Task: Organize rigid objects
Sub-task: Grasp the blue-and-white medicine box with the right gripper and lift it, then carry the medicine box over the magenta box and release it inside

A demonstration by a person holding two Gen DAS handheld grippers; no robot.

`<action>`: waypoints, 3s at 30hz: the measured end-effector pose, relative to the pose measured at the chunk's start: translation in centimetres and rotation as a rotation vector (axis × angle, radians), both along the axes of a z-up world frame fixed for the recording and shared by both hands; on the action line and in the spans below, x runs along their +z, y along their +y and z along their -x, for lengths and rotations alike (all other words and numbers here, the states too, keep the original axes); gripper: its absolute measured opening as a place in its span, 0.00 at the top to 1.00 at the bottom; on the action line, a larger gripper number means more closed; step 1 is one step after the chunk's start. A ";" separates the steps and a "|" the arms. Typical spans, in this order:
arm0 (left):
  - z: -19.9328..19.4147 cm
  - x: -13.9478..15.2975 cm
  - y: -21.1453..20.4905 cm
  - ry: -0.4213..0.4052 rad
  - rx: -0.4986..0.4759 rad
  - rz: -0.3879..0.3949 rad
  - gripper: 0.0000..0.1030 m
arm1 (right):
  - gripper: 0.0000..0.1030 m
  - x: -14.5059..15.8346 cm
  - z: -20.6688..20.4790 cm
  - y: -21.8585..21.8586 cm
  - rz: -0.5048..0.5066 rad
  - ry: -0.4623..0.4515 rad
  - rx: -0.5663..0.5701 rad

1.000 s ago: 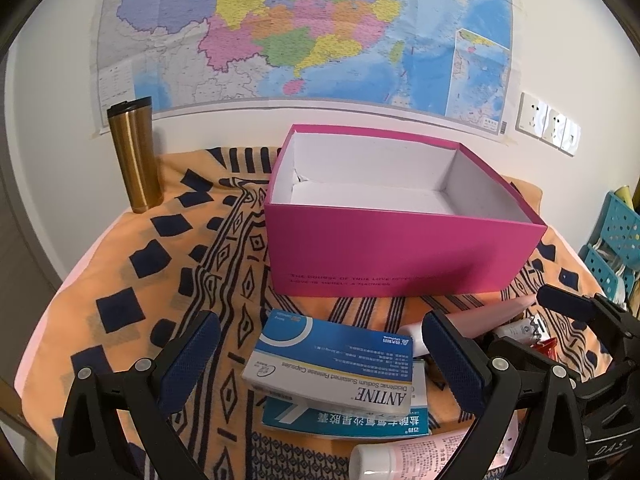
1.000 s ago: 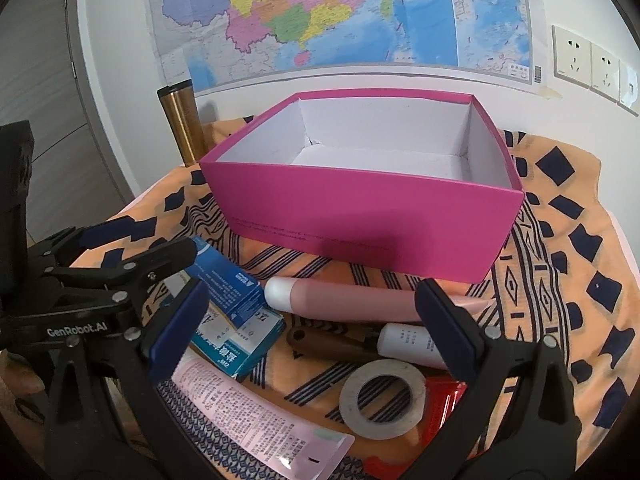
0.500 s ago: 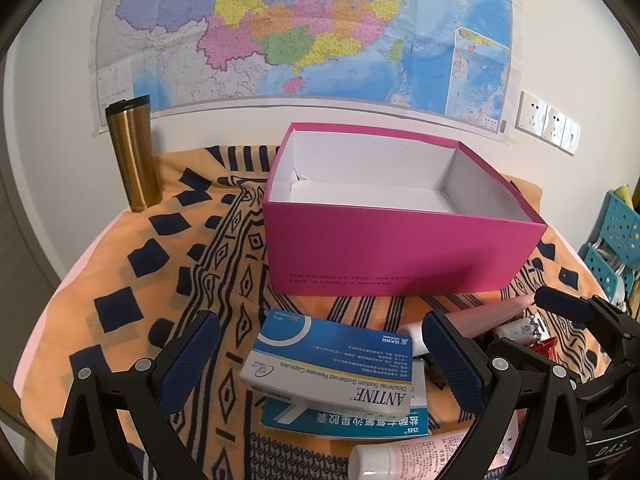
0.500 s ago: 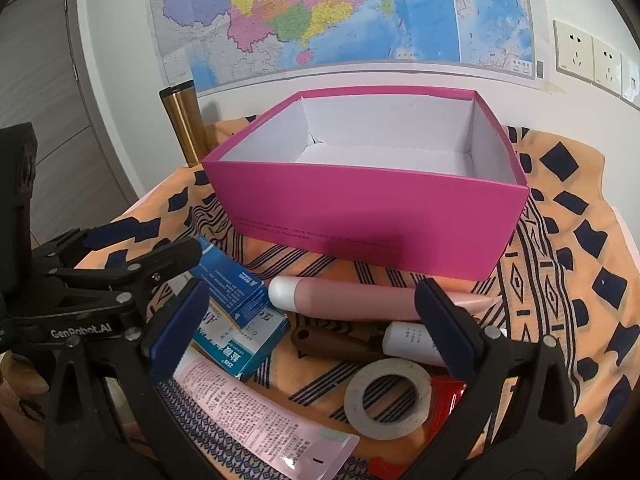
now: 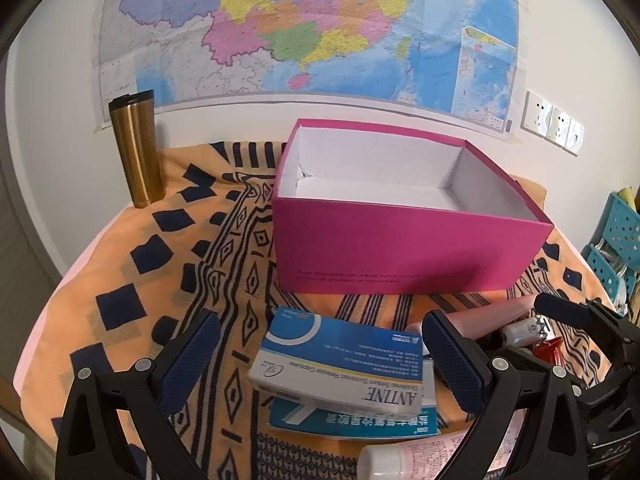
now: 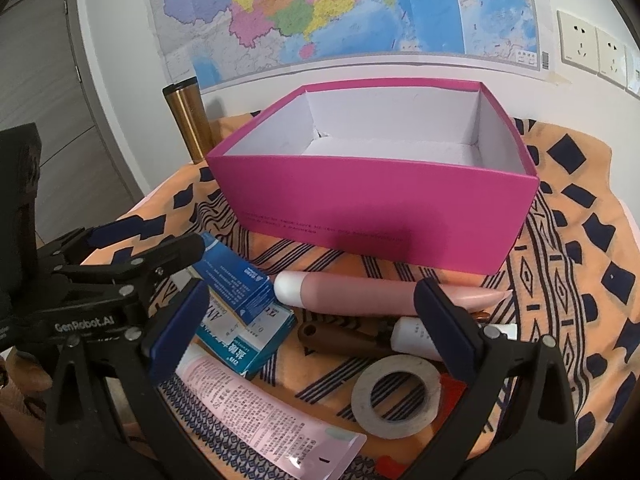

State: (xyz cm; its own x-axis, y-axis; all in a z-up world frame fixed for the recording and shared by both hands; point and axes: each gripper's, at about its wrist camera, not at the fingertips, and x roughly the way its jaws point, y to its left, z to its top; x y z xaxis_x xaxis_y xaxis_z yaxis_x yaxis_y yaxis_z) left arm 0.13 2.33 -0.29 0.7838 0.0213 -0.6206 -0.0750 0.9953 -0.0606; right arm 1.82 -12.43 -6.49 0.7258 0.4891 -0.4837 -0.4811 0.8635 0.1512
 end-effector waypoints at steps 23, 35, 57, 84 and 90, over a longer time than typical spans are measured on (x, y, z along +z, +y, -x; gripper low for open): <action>-1.7 -3.3 4.9 0.142 -0.128 0.176 0.44 | 0.51 -2.6 -2.0 4.5 -0.023 0.192 0.217; -1.2 -3.1 5.0 0.181 -0.203 0.232 0.50 | 0.60 -2.3 -2.9 5.2 -0.039 0.209 0.235; -3.2 6.3 2.6 -0.002 -0.276 0.237 0.50 | 0.60 6.5 -2.7 1.4 -0.045 0.041 0.202; -13.5 3.3 2.0 0.178 -0.148 0.115 0.50 | 0.60 5.0 -15.1 2.2 -0.069 0.245 0.214; -13.3 3.6 2.0 0.152 -0.105 0.080 0.50 | 0.60 4.5 -15.8 2.9 -0.045 0.264 0.209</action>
